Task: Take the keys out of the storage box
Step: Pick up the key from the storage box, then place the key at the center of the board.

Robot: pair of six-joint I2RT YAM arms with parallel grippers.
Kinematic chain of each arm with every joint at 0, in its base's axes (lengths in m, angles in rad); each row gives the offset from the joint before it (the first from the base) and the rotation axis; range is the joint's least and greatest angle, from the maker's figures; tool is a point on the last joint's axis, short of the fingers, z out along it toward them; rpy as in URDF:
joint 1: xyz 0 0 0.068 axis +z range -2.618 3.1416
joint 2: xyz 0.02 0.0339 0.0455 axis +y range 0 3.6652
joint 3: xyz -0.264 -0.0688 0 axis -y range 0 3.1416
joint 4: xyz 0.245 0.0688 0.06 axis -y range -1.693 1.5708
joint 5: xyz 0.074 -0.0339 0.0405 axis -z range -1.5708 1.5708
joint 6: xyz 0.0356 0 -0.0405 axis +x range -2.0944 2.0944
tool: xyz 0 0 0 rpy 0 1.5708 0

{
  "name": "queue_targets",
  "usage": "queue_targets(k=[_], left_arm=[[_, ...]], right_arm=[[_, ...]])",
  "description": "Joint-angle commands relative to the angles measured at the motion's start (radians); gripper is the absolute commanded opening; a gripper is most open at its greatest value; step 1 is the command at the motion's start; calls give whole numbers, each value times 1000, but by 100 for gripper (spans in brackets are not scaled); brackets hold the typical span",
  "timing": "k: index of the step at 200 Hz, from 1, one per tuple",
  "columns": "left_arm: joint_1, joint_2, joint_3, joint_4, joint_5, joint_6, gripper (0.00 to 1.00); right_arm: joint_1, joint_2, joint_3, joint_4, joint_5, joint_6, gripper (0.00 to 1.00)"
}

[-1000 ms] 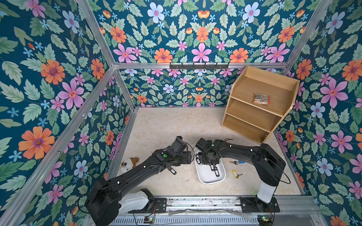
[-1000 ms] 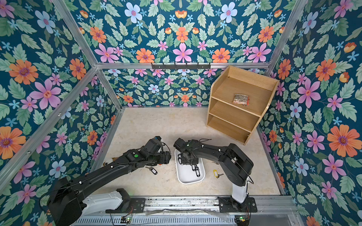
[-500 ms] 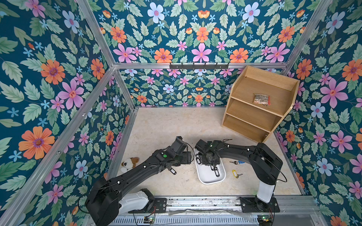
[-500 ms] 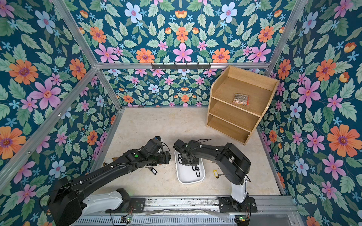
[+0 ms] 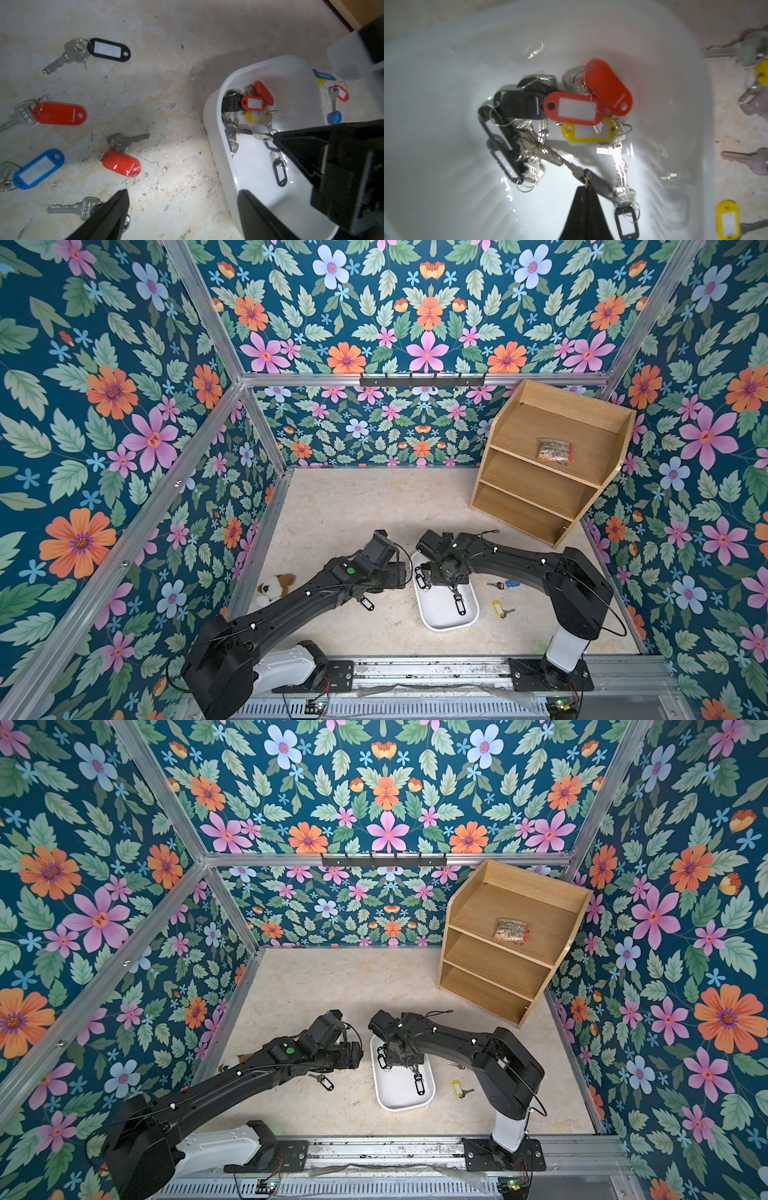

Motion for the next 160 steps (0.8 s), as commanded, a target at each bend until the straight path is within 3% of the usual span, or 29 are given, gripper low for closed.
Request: queue_targets(k=[1, 36, 73, 119, 160], left_arm=[[0, 1, 8, -4, 4, 3, 88], [0, -1, 5, -2, 4, 3, 88], [-1, -4, 2, 4, 6, 1, 88], [0, 2, 3, 16, 16, 1, 88], [-1, 10, 8, 25, 24, 1, 88]], right_arm=[[-5, -51, 14, -69, 60, 24, 0], [-52, -191, -26, -78, 65, 28, 0], [-176, -377, -128, -75, 63, 30, 0], [-444, -628, -287, -55, 44, 15, 0], [-708, -724, -490, 19, -15, -30, 0]])
